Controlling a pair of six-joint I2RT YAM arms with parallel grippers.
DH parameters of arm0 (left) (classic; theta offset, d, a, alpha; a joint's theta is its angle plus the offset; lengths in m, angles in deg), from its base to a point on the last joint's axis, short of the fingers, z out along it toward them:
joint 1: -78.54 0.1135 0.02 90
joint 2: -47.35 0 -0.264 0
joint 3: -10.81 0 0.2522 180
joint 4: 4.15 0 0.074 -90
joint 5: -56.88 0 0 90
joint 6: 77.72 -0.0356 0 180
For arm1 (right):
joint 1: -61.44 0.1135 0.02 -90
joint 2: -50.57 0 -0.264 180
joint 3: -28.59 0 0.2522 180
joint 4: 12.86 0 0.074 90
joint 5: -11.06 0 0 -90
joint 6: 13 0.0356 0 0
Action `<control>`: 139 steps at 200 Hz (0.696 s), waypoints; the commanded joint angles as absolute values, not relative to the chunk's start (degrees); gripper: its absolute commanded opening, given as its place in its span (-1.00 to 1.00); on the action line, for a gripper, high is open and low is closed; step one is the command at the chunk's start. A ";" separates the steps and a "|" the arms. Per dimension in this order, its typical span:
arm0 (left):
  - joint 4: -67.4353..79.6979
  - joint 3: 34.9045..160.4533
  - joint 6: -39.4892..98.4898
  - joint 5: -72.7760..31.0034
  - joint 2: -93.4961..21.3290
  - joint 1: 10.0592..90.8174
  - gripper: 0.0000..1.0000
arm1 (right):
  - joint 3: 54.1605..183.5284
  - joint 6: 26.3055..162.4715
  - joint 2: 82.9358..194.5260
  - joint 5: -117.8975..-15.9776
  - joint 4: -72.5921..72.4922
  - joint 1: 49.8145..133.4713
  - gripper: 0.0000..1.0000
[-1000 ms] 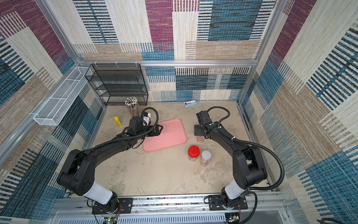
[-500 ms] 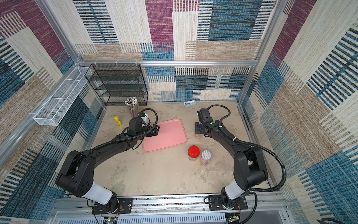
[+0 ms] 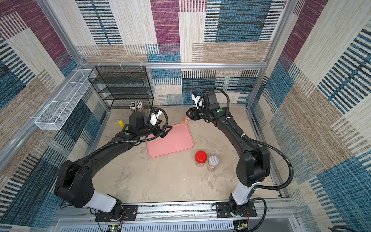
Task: Pour the candies out of the jar
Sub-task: Pick up the jar from the center of the board.
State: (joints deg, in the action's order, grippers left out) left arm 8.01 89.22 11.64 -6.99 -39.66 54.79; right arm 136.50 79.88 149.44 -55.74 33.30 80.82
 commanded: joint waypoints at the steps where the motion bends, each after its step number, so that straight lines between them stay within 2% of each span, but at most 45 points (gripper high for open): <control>1: 10.47 90.44 4.75 2.51 -40.14 54.90 0.99 | 137.63 78.94 150.16 -45.54 34.30 80.91 -0.14; 54: 10.41 92.22 4.12 6.56 -43.19 54.78 0.98 | 136.82 80.11 149.83 -31.48 34.50 80.95 -0.21; 139: 10.74 94.61 3.84 10.11 -46.19 54.46 0.88 | 132.71 80.78 148.91 -25.20 34.43 81.48 -0.26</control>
State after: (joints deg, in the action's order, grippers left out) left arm 10.67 93.81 5.43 7.44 -45.75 54.53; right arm 133.68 80.07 149.52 -29.09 35.21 81.36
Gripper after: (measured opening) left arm 0.951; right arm 0.560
